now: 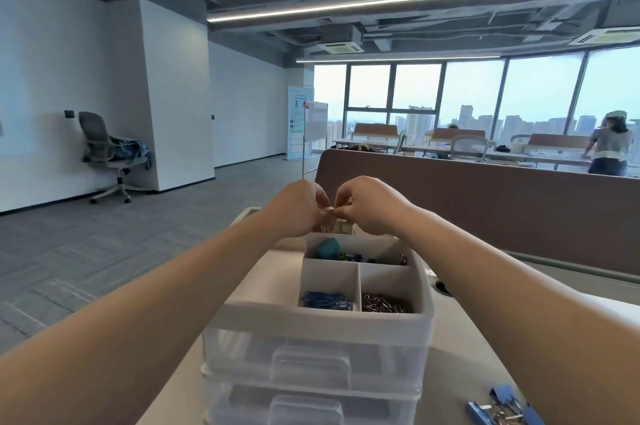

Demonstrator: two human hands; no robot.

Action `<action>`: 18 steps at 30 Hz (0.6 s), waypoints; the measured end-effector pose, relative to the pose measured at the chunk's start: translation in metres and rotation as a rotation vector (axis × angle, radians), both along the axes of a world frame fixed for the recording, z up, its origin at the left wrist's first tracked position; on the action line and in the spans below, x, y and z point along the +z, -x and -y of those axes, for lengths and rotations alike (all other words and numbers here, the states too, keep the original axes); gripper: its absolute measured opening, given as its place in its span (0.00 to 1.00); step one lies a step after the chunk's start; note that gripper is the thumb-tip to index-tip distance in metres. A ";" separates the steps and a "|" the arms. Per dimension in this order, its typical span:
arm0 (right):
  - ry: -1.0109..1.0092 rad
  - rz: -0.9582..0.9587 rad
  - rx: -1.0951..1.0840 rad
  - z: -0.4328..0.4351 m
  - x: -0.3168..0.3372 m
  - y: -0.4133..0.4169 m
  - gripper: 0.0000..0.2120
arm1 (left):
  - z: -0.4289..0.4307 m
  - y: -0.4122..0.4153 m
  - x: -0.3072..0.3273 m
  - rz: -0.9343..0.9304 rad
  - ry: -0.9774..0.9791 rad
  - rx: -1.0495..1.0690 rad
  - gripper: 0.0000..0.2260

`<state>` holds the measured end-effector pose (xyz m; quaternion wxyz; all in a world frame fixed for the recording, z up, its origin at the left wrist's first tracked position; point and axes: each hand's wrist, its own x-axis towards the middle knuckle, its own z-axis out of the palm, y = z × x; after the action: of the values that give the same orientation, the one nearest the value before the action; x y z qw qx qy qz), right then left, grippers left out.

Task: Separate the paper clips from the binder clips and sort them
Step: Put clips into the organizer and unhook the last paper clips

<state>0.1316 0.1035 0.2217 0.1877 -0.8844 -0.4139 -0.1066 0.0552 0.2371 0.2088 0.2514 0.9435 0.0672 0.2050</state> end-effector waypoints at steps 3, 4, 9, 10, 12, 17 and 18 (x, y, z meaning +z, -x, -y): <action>0.016 -0.016 0.030 -0.004 -0.003 0.001 0.02 | -0.004 0.003 -0.001 -0.018 -0.047 -0.025 0.13; 0.024 -0.012 0.027 -0.005 -0.004 0.001 0.02 | -0.004 0.003 -0.001 -0.020 -0.066 -0.025 0.13; 0.064 -0.041 -0.046 -0.013 0.000 -0.002 0.07 | -0.005 0.002 0.000 -0.004 -0.129 0.020 0.14; 0.063 -0.044 -0.049 -0.014 0.001 -0.003 0.05 | -0.006 0.003 0.001 0.004 -0.121 0.023 0.14; 0.050 -0.039 -0.051 -0.018 0.003 -0.003 0.02 | -0.009 0.005 0.003 0.013 -0.117 0.032 0.12; 0.082 -0.048 -0.071 -0.028 0.007 0.000 0.07 | -0.010 0.010 0.004 0.015 -0.148 0.064 0.04; 0.093 -0.051 -0.068 -0.030 0.007 0.000 0.08 | -0.011 0.011 0.004 0.017 -0.153 0.065 0.04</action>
<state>0.1312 0.1333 0.2284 0.1532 -0.9081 -0.3832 -0.0711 0.0441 0.2478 0.2125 0.1725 0.9555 0.0799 0.2257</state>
